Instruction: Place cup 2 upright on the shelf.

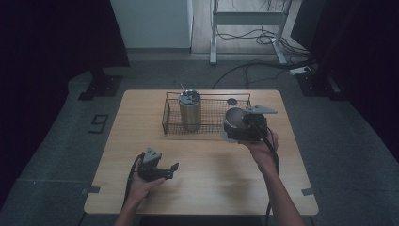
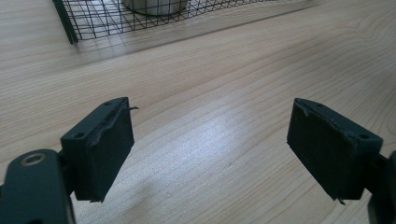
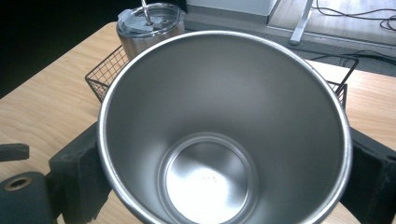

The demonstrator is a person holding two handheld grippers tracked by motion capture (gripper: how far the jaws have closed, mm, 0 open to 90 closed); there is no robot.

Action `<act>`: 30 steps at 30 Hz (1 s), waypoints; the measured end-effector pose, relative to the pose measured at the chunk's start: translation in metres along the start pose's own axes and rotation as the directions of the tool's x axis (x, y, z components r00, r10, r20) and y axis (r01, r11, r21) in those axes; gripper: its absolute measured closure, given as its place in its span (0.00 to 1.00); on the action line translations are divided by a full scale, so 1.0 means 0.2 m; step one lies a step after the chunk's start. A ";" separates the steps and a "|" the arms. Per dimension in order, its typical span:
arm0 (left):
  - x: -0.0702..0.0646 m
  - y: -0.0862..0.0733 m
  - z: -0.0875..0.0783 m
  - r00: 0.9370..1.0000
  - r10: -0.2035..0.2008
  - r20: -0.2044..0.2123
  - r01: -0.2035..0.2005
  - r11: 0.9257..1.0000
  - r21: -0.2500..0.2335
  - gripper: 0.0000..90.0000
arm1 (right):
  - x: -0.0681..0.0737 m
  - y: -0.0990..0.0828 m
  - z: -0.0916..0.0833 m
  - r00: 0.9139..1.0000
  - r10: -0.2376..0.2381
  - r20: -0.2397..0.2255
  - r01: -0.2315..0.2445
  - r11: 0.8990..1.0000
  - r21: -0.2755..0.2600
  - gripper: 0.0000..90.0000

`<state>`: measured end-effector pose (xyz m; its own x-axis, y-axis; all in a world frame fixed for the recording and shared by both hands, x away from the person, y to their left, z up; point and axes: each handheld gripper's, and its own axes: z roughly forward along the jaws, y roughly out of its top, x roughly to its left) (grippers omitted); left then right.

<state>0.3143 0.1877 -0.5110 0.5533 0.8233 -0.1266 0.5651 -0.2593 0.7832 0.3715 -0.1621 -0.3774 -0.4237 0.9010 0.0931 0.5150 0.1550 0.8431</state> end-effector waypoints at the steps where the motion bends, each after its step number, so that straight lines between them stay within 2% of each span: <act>1: 0.00 0.00 0.00 1.000 0.000 -0.001 0.000 1.000 0.000 0.16 | 0.00 0.01 0.00 1.000 -0.001 0.003 0.001 1.000 0.000 0.08; 12: 0.01 0.00 0.00 1.000 -0.019 -0.009 0.019 1.000 0.001 0.16 | -0.04 0.07 0.06 1.000 -0.006 0.005 0.006 1.000 0.009 0.08; 30: -0.02 0.00 0.03 1.000 -0.005 0.004 0.005 1.000 0.013 0.16 | -0.12 0.17 0.19 1.000 0.004 0.022 -0.004 1.000 0.023 0.08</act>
<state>0.3145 0.1819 -0.5143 0.5529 0.8225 -0.1336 0.5760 -0.2615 0.7745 0.4282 -0.1635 -0.3713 -0.4052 0.9103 0.0845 0.5340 0.1607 0.8301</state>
